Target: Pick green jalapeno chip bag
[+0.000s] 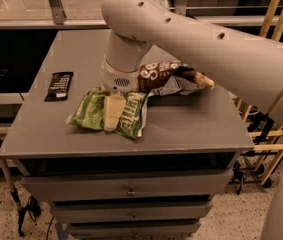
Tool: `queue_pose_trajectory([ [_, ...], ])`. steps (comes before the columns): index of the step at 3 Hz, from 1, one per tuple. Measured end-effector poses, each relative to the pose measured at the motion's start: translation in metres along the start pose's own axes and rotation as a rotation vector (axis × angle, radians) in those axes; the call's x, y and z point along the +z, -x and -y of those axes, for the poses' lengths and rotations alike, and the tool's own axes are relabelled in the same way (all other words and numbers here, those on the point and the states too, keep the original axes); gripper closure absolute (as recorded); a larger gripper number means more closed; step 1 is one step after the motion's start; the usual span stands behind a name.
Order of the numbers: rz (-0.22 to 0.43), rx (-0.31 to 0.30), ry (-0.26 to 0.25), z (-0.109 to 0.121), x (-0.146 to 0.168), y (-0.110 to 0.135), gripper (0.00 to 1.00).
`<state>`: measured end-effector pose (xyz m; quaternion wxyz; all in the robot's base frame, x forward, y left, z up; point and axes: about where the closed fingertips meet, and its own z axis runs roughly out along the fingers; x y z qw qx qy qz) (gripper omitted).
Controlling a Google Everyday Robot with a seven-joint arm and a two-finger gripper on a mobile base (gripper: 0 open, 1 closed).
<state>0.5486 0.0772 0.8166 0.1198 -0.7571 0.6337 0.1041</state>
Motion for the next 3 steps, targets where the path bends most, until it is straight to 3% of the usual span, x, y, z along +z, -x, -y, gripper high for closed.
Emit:
queue_pose_trajectory([
  [1, 0.000, 0.000, 0.000, 0.000, -0.009, 0.003, 0.93],
  [2, 0.001, 0.000, -0.001, 0.001, -0.011, 0.004, 1.00],
  [3, 0.062, -0.038, -0.079, 0.000, -0.053, 0.006, 1.00],
])
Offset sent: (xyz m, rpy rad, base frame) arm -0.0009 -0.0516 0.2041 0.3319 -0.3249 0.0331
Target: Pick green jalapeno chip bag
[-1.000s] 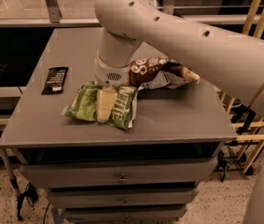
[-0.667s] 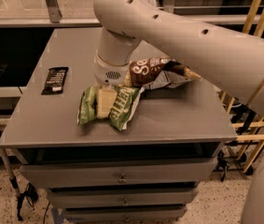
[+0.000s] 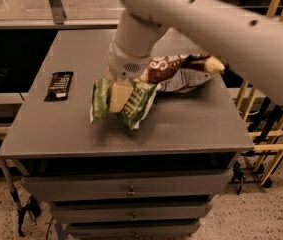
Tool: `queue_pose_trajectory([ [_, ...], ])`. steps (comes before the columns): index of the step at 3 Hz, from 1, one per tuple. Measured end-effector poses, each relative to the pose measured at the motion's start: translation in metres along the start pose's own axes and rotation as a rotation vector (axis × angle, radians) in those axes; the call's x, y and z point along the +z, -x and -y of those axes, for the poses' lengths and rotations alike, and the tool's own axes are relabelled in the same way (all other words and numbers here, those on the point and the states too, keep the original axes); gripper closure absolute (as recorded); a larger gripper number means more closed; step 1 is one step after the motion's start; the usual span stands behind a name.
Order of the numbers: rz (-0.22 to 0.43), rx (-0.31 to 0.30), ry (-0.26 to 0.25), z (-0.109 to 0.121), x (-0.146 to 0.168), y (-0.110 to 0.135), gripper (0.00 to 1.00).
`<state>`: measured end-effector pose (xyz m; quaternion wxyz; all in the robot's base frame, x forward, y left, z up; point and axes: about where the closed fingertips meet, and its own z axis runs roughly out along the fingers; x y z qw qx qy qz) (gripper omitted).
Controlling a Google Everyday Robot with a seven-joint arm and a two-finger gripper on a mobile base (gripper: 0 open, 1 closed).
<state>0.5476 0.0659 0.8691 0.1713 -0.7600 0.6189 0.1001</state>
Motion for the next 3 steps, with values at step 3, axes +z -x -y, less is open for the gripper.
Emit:
queue_pose_trajectory([
  [3, 0.258, -0.169, -0.248, 0.005, -0.158, 0.028, 1.00],
])
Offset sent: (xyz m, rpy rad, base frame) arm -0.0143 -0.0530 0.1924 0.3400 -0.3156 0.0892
